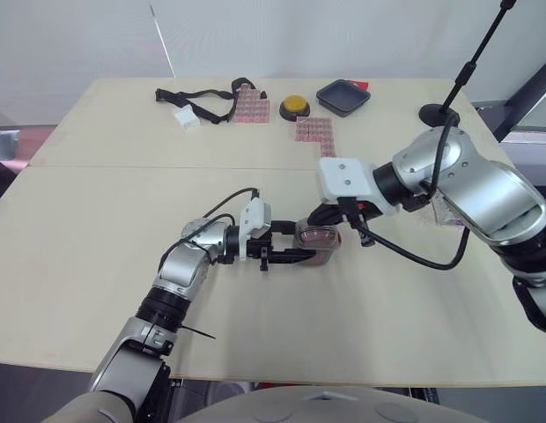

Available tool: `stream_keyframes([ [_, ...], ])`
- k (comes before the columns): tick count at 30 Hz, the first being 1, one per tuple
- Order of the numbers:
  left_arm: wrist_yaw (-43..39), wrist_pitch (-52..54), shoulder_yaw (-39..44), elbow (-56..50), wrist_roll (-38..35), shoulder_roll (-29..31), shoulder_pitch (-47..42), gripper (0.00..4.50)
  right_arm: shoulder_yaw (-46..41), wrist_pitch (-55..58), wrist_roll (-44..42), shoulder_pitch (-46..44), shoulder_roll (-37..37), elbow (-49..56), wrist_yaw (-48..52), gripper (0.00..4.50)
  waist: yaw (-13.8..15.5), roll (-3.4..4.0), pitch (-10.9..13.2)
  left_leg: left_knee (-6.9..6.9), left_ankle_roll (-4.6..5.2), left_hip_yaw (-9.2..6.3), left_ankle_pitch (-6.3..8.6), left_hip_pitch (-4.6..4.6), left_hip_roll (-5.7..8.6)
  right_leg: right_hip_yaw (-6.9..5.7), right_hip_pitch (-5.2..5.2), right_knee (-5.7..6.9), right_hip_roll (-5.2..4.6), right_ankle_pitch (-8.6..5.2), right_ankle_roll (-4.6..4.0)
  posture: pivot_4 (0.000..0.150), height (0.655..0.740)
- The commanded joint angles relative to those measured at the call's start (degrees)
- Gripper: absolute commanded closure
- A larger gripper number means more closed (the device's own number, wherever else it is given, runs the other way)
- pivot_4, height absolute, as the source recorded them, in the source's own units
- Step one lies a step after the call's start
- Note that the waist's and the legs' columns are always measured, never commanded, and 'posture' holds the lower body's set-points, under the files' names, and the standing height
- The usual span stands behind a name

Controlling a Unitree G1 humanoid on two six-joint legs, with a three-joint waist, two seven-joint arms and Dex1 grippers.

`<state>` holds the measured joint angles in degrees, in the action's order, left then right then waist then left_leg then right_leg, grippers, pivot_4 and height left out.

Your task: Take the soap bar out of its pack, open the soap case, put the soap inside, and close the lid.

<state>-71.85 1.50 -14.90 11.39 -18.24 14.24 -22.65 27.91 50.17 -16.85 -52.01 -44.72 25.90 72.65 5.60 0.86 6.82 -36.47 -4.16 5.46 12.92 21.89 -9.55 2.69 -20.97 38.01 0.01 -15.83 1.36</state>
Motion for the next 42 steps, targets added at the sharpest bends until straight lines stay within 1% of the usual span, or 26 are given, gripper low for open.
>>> stream_keyframes([
  [1, -0.56, -0.93, 0.75, -1.29, -0.97, 0.49, -0.17, 2.57, -0.01, 0.07, -0.26, 2.21, -1.25, 0.79, -0.07, 4.49, -0.01, 0.00, 0.00, 0.00, 0.00, 0.00, 0.00, -0.01, 0.00, 0.00, 0.01, 0.00, 0.00, 0.00, 0.00, 0.150, 0.7400],
  [7, -0.57, -0.80, 0.92, -1.31, -1.03, 0.51, -0.44, 2.57, -0.74, -1.78, 0.30, 6.04, -0.88, -0.07, -2.02, 4.49, -0.03, -0.02, -0.01, 0.03, 0.00, 0.00, 0.00, -0.11, 0.00, 0.00, 0.11, -0.04, 0.00, 0.00, 0.00, 0.150, 0.7400],
  [14, -0.43, -0.43, 1.02, -1.79, -1.05, 0.78, -0.34, 2.57, -1.36, -3.98, 0.50, 7.34, -0.93, -1.48, -2.14, 4.49, -0.34, -0.01, -0.01, 0.15, 0.00, 0.01, 0.00, -0.36, 0.00, 0.00, 0.35, -0.14, -0.01, 0.00, 0.00, 0.150, 0.7400],
  [23, -0.47, -0.07, 1.02, -2.19, -1.22, 1.08, -0.08, 2.57, -6.09, -0.98, -3.74, 3.89, 2.05, -2.80, -3.19, 4.49, -0.70, -0.01, -0.01, 0.19, 0.00, 0.00, 0.00, -0.35, 0.00, -0.01, 0.37, -0.20, 0.00, 0.00, 0.00, 0.150, 0.7400],
  [31, -0.75, -0.27, 0.99, -1.75, -1.10, 0.86, -0.21, 2.57, -6.99, 0.54, -5.59, 2.71, 1.77, -1.94, -3.32, 4.49, -0.68, -0.01, -0.01, 0.24, 0.00, 0.00, 0.00, -0.31, 0.00, -0.02, 0.37, -0.31, 0.00, 0.00, 0.00, 0.150, 0.7400],
  [38, -0.88, -0.22, 1.00, -1.75, -1.05, 0.87, -0.22, 2.57, -10.63, 1.53, -8.71, 0.60, 2.83, -2.36, -4.20, 4.49, -0.70, -0.01, -0.01, 0.27, 0.00, 0.00, 0.00, -0.31, 0.00, -0.02, 0.37, -0.34, 0.00, 0.00, 0.00, 0.150, 0.7400],
  [42, -0.86, -0.20, 1.02, -1.85, -1.04, 0.86, -0.16, 2.57, -12.65, 1.38, -9.62, 1.07, 3.32, -2.25, -5.58, 4.49, -0.56, -0.01, -0.01, 0.27, 0.00, 0.00, 0.00, -0.29, 0.00, -0.03, 0.37, -0.36, 0.00, 0.00, 0.00, 0.150, 0.7400],
])
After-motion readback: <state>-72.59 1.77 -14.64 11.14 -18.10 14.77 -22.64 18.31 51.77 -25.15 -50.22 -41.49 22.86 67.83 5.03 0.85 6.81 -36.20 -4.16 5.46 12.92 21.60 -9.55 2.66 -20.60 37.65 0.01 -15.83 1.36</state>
